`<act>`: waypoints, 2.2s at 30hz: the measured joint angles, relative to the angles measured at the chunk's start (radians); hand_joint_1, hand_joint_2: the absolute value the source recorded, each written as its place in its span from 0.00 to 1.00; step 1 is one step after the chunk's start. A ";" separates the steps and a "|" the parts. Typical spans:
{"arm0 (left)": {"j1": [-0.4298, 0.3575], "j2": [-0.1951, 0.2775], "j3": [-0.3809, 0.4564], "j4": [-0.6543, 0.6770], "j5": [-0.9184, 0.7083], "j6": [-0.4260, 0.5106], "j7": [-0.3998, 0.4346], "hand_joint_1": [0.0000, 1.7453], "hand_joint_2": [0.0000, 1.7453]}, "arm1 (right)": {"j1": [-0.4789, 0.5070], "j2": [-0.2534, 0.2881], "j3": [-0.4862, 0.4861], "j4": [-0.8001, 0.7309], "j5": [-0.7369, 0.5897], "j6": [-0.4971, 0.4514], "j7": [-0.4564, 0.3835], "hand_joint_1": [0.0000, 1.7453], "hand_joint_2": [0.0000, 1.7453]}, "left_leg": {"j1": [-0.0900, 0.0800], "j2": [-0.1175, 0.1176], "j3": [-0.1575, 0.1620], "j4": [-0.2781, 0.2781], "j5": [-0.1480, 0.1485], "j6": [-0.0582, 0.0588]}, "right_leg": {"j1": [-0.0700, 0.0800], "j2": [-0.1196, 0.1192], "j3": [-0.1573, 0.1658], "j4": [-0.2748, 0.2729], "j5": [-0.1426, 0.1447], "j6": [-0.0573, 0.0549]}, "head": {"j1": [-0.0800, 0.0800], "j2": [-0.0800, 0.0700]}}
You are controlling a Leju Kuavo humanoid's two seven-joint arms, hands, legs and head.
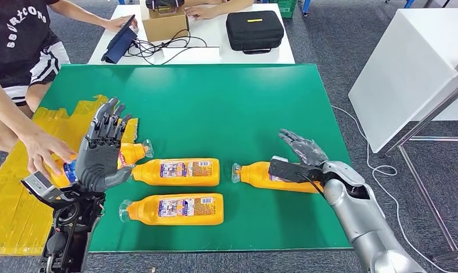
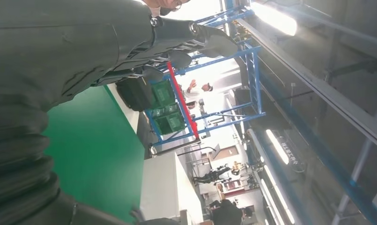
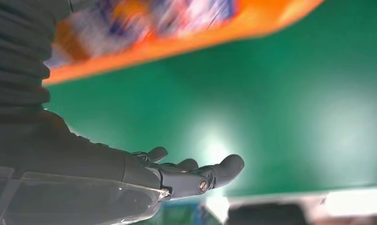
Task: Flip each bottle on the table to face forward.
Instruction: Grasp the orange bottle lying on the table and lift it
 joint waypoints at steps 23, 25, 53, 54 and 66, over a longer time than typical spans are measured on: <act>0.043 0.000 0.044 0.016 0.019 0.006 0.000 0.00 1.00 | 0.060 0.018 0.060 -0.199 -0.276 0.021 -0.063 0.00 1.00 | 0.000 0.000 0.000 0.000 0.000 0.000 | 0.000 0.000 0.000 0.000 0.000 0.000 | 0.000 0.000; 0.042 0.000 0.044 0.018 0.017 0.004 0.000 0.00 1.00 | 0.075 0.013 0.060 -0.227 -0.282 -0.005 -0.056 0.00 1.00 | 0.000 -0.001 0.000 0.000 0.000 0.000 | 0.000 0.000 0.000 0.000 0.000 0.000 | 0.000 0.000; -0.031 -0.006 0.051 0.117 -0.009 -0.029 0.000 0.00 1.00 | 0.274 -0.112 0.013 -0.305 -0.064 -0.100 0.134 0.00 1.00 | 0.000 0.000 -0.001 0.000 -0.001 0.000 | 0.000 0.000 -0.001 0.000 0.000 0.000 | 0.000 0.000; -0.033 -0.006 0.051 0.121 -0.010 -0.028 0.000 0.00 1.00 | 0.274 -0.112 0.008 -0.297 -0.059 -0.100 0.135 0.00 1.00 | 0.000 0.000 -0.001 0.000 -0.001 0.000 | 0.000 0.000 -0.001 0.000 0.000 0.000 | 0.000 0.000; -0.031 -0.006 0.050 0.126 -0.010 -0.022 0.000 0.00 1.00 | 0.273 -0.122 -0.012 -0.246 -0.047 -0.101 0.131 0.00 1.00 | 0.000 -0.001 -0.001 0.000 -0.001 0.000 | 0.000 -0.001 0.000 0.000 0.000 0.000 | 0.000 0.000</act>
